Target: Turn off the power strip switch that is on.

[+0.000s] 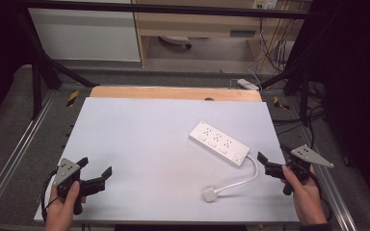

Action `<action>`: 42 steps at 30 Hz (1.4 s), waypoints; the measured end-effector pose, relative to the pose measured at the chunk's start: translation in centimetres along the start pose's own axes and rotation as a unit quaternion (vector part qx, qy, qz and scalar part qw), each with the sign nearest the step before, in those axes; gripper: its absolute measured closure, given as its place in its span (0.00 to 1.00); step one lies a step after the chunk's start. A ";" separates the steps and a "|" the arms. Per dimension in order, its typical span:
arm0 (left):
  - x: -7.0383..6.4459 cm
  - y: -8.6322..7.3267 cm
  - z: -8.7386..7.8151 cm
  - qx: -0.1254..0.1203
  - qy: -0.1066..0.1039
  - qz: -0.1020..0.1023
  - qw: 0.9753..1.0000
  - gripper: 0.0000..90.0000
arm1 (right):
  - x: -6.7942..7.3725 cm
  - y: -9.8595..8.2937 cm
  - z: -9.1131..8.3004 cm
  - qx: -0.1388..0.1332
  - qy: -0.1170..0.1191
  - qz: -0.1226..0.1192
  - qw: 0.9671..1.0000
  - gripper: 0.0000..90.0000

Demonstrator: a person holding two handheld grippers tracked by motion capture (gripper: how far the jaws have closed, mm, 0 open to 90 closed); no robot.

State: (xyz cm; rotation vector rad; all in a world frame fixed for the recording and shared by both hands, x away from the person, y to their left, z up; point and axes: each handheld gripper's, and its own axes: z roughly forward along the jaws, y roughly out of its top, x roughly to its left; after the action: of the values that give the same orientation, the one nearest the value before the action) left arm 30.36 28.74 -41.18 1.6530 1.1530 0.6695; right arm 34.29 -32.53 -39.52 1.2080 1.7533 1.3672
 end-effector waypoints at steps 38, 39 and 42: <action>-0.1 0.0 0.1 0.004 -0.002 0.004 1.000 0.06 | 0.8 -5.7 1.6 0.112 0.020 -0.005 0.994 0.04; -0.1 0.0 0.0 0.004 -0.003 0.004 1.000 0.06 | 0.8 -5.7 1.7 0.116 0.021 -0.007 0.993 0.04; -0.1 0.0 0.1 0.004 -0.003 0.006 1.000 0.06 | 0.8 -5.8 1.8 0.118 0.023 -0.006 0.993 0.04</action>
State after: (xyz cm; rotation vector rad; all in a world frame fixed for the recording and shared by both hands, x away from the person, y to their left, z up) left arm 30.37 28.62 -41.21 1.6681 1.1441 0.6685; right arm 33.81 -31.36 -45.54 1.2971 1.9952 1.2140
